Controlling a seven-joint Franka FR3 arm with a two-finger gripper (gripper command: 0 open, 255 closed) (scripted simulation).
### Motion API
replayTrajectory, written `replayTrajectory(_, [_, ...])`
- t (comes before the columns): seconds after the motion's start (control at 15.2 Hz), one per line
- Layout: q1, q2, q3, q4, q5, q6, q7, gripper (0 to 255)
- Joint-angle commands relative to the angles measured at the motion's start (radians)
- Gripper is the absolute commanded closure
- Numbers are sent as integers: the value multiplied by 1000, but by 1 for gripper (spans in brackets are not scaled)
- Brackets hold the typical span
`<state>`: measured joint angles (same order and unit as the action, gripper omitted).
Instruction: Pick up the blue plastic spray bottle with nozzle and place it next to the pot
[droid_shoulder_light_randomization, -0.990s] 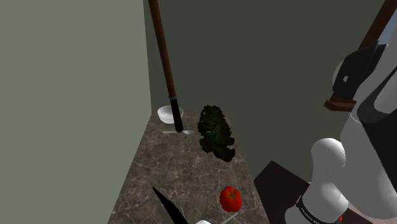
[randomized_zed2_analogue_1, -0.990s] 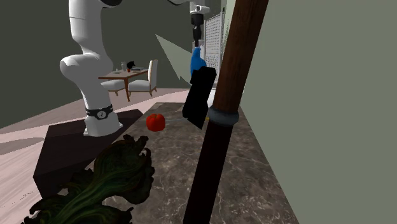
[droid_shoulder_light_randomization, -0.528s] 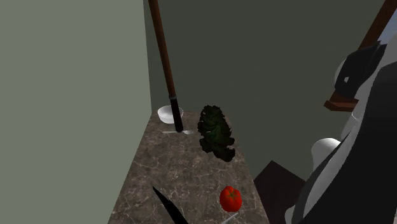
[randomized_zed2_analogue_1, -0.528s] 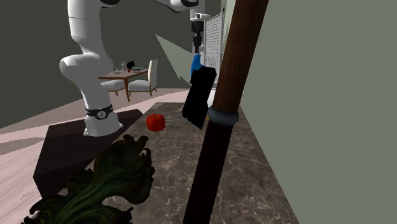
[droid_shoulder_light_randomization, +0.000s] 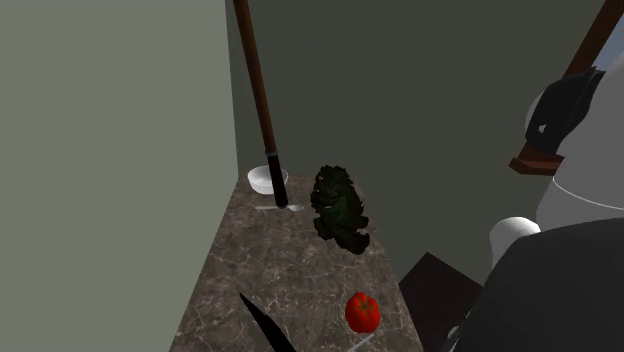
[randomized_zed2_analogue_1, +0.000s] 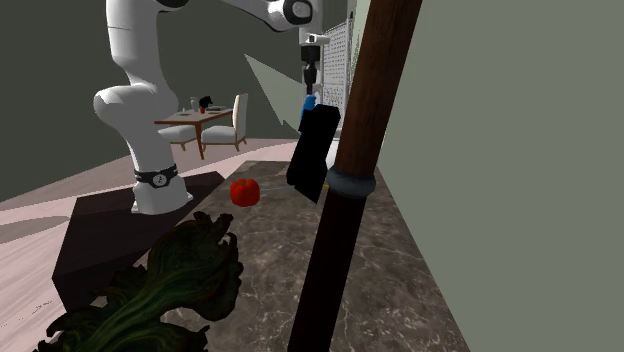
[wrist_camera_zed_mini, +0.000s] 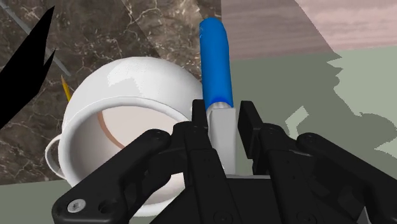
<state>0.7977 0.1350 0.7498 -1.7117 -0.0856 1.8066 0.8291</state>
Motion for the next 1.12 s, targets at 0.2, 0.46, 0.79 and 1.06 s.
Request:
replayTrajectory(0.2, [-2,3,-2,-65,-4,67,3,255])
replayTrajectory(0.46, [-1,14,-4,-108,-13,118,9,255])
replayTrajectory(0.79, [3,33,-7,-156,-29,181,19,255])
replayTrajectory(1.06, [5,47,-10,-181,-41,215,27,255])
